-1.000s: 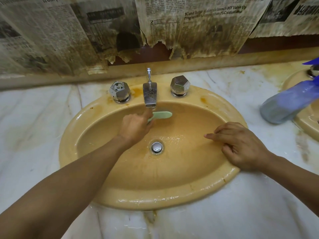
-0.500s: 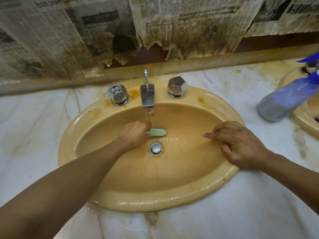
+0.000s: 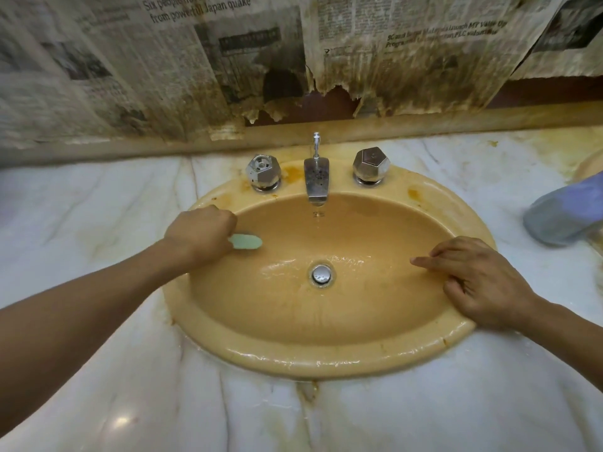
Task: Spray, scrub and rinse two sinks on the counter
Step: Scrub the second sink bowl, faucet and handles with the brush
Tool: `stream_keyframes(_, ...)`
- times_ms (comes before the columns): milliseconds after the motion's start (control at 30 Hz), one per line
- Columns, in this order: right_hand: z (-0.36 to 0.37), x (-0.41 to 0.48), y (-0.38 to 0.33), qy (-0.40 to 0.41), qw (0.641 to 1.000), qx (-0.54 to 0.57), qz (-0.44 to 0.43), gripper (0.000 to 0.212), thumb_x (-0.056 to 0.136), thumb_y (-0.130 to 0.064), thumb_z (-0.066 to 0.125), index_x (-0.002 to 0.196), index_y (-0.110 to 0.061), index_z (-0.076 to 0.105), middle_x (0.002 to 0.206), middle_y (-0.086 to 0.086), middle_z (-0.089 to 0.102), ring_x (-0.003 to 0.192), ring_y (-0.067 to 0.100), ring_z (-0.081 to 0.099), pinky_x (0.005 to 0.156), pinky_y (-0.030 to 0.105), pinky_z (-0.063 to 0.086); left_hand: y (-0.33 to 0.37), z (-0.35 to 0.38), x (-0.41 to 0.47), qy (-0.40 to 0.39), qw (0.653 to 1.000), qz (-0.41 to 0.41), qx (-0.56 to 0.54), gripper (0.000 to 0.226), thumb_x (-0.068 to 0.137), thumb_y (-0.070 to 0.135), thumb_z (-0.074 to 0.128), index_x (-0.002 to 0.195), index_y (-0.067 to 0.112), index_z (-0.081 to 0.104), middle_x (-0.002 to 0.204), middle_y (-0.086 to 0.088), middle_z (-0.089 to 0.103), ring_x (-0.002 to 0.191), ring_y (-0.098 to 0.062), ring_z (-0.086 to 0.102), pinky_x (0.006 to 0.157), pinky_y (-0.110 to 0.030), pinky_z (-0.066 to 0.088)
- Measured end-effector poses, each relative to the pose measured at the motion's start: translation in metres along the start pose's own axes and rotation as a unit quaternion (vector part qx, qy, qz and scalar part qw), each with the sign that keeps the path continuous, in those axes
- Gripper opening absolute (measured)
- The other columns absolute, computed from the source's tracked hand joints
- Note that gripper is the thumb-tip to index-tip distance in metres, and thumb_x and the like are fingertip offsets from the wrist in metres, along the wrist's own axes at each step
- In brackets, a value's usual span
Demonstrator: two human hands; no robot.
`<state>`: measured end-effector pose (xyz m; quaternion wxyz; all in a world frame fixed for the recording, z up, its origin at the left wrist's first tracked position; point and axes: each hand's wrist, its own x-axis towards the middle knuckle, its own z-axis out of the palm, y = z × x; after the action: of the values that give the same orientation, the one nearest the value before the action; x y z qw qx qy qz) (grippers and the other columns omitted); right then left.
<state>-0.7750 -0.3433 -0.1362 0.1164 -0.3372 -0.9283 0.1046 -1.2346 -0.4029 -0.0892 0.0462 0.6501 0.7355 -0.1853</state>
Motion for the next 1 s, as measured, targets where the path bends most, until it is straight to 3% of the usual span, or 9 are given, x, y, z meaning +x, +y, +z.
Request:
stream_keyframes(167,0.000,0.001,0.001,-0.010,1.000,-0.014,-0.011,0.057,0.078,-0.021,0.041,0.125,-0.021,0.074,0.097,0.000,0.074,0.106,0.019,0.061,0.101,0.029,0.036,0.005,0.025,-0.023,-0.098,0.991,0.087,-0.009,0.009,0.090,0.039,0.060,0.095,0.032,0.057,0.095,0.006,0.049,0.094,-0.023,0.060,0.074,-0.034,0.050)
stream_keyframes(300,0.001,0.002,0.002,-0.019,0.999,-0.023,-0.017,0.058,0.078,-0.022,0.041,0.128,-0.022,0.072,0.097,-0.001,0.074,0.106,0.021,0.062,0.101,0.030,0.036,0.002,0.023,-0.011,-0.032,0.997,0.071,-0.026,0.013,0.091,0.041,0.061,0.094,0.030,0.055,0.094,0.004,0.056,0.088,-0.023,0.057,0.069,-0.034,0.048)
stream_keyframes(467,0.000,0.003,0.003,-0.054,0.995,-0.062,-0.048,0.059,0.082,-0.027,0.042,0.136,-0.025,0.066,0.098,-0.003,0.071,0.104,0.021,0.061,0.104,0.031,0.033,0.008,0.036,-0.023,-0.138,0.985,0.095,-0.047,0.013,0.085,0.040,0.065,0.082,0.035,0.053,0.092,0.012,0.048,0.093,-0.018,0.058,0.077,-0.034,0.053)
stream_keyframes(633,-0.003,0.004,0.006,-0.132,0.979,-0.115,-0.102,0.047,0.101,-0.043,0.033,0.136,-0.034,0.064,0.107,-0.015,0.072,0.104,0.010,0.064,0.104,0.038,0.037,-0.009,0.028,-0.029,-0.005,0.997,0.068,0.034,0.012,0.094,0.042,0.055,0.096,0.030,0.053,0.090,0.004,0.055,0.085,-0.024,0.060,0.066,-0.033,0.049)
stream_keyframes(800,-0.010,0.008,0.006,-0.228,0.955,-0.145,-0.125,0.065,0.104,-0.062,0.007,0.129,-0.042,0.064,0.119,-0.025,0.066,0.118,-0.002,0.055,0.111,0.036,0.028,-0.007,0.032,-0.045,-0.125,0.987,0.096,-0.031,0.014,0.089,0.042,0.061,0.082,0.037,0.050,0.086,0.013,0.050,0.089,-0.014,0.056,0.068,-0.029,0.045)
stream_keyframes(933,-0.010,0.012,-0.002,-0.266,0.944,-0.130,-0.145,0.066,0.104,-0.064,0.002,0.118,-0.043,0.063,0.120,-0.028,0.063,0.115,-0.006,0.052,0.106,0.031,0.031,-0.016,0.027,-0.046,-0.031,0.997,0.067,0.012,0.011,0.093,0.042,0.058,0.091,0.035,0.050,0.081,0.011,0.045,0.081,-0.019,0.054,0.063,-0.031,0.043)
stream_keyframes(1000,-0.008,0.012,-0.005,-0.280,0.941,-0.121,-0.147,0.070,0.103,-0.064,-0.002,0.118,-0.042,0.062,0.123,-0.029,0.061,0.116,-0.005,0.053,0.104,0.027,0.032,-0.003,0.031,-0.049,-0.039,0.995,0.093,0.024,0.007,0.092,0.040,0.058,0.095,0.035,0.054,0.083,0.010,0.045,0.081,-0.019,0.051,0.064,-0.031,0.040)
